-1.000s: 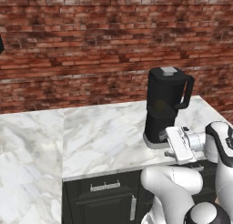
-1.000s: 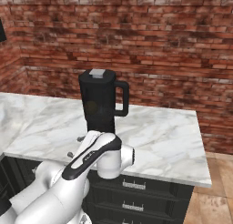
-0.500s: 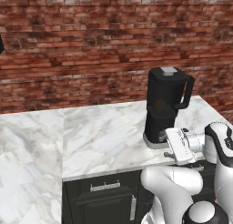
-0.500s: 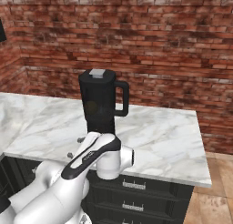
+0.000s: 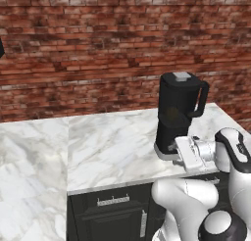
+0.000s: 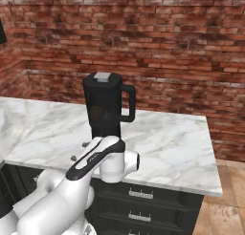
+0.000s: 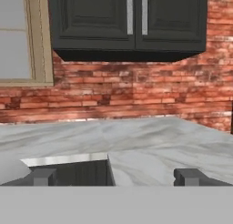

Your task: Open the blender lid, put the pear in the blender, close the lid, and start the blender.

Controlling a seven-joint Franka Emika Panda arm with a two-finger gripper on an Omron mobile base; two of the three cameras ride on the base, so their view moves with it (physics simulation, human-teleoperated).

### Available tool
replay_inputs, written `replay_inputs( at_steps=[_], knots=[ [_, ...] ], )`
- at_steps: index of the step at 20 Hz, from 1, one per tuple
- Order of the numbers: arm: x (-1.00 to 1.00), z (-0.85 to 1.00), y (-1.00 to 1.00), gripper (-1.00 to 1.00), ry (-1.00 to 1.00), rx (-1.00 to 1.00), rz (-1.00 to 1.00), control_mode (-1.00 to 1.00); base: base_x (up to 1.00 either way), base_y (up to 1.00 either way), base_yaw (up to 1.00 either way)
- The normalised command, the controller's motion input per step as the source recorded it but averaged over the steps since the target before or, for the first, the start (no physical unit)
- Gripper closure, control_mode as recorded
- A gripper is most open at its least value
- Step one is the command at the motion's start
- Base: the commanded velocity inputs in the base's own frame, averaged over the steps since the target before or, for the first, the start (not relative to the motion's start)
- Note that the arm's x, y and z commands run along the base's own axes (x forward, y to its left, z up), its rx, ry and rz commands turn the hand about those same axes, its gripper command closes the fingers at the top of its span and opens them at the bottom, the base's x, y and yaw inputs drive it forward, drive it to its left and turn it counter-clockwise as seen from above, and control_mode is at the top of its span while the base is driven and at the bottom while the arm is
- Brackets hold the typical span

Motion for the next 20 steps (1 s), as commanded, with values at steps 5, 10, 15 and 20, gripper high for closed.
replay_inputs(
  at_steps=[5,10,15,20],
  knots=[
    [0.21,0.00,0.00,-1.00,0.03,0.00,0.00,-1.00,0.00,0.00,0.00],
    [0.11,-0.03,-0.08,-1.00,0.00,0.00,0.00,-1.00,0.00,0.00,0.00],
    [0.14,-0.12,-0.10,-1.00,0.00,0.00,0.00,-1.00,0.00,0.00,0.00],
    [0.18,-0.09,-0.06,-1.00,0.00,0.00,0.00,-1.00,0.00,0.00,0.00]
  ],
)
